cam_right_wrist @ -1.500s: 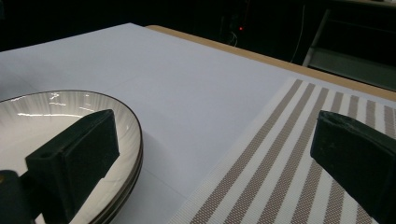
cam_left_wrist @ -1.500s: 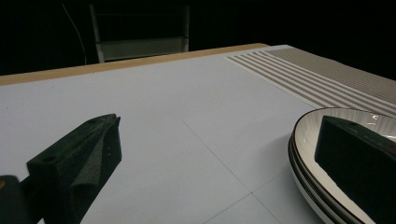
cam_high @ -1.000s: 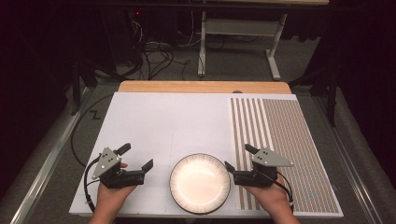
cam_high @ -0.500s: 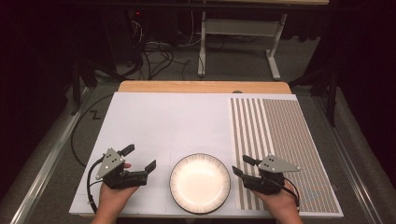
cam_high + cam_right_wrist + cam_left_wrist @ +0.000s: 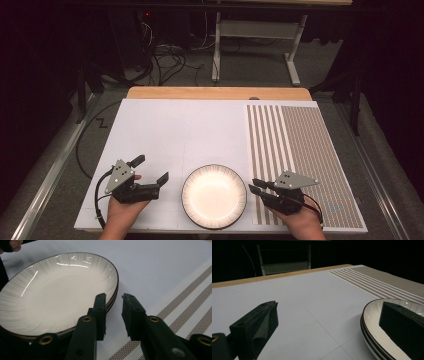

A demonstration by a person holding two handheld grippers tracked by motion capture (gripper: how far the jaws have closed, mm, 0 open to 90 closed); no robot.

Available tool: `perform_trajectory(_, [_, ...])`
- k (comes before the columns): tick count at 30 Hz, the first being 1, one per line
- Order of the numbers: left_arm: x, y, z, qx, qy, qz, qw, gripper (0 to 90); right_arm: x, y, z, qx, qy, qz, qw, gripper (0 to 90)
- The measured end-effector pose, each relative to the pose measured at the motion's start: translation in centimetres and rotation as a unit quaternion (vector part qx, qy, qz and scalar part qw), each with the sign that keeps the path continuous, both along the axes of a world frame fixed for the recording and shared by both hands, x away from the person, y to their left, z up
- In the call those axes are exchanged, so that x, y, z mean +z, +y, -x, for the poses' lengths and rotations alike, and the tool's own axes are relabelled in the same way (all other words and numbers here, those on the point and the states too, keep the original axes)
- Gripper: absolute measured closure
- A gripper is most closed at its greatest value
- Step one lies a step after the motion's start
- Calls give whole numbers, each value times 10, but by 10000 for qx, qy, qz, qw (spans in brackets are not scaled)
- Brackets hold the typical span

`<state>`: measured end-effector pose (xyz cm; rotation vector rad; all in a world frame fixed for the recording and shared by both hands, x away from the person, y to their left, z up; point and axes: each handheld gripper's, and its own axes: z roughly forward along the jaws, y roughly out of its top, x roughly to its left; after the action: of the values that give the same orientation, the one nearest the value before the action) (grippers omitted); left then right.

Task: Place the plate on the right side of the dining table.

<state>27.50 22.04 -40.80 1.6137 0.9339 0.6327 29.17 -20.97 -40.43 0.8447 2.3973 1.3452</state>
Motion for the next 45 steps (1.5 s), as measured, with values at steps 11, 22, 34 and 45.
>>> perform_trajectory(11, [1, 0, 0, 6, -37, 14, 10000, 25, 2, 6, 4, 379, 315, 296, 9983, 900])
perform_trajectory(22, [3, -1, 1, 11, -97, 8, 10000, 25, 2, 12, 7, 557, 323, 611, 9961, 900])
perform_trajectory(34, [3, -1, 0, 23, -106, 43, 9999, 20, 4, 16, 9, 595, 240, 746, 9951, 900])
perform_trajectory(45, [4, -1, 1, 29, -133, 31, 9999, 16, 5, 21, 10, 566, 234, 903, 9940, 900])
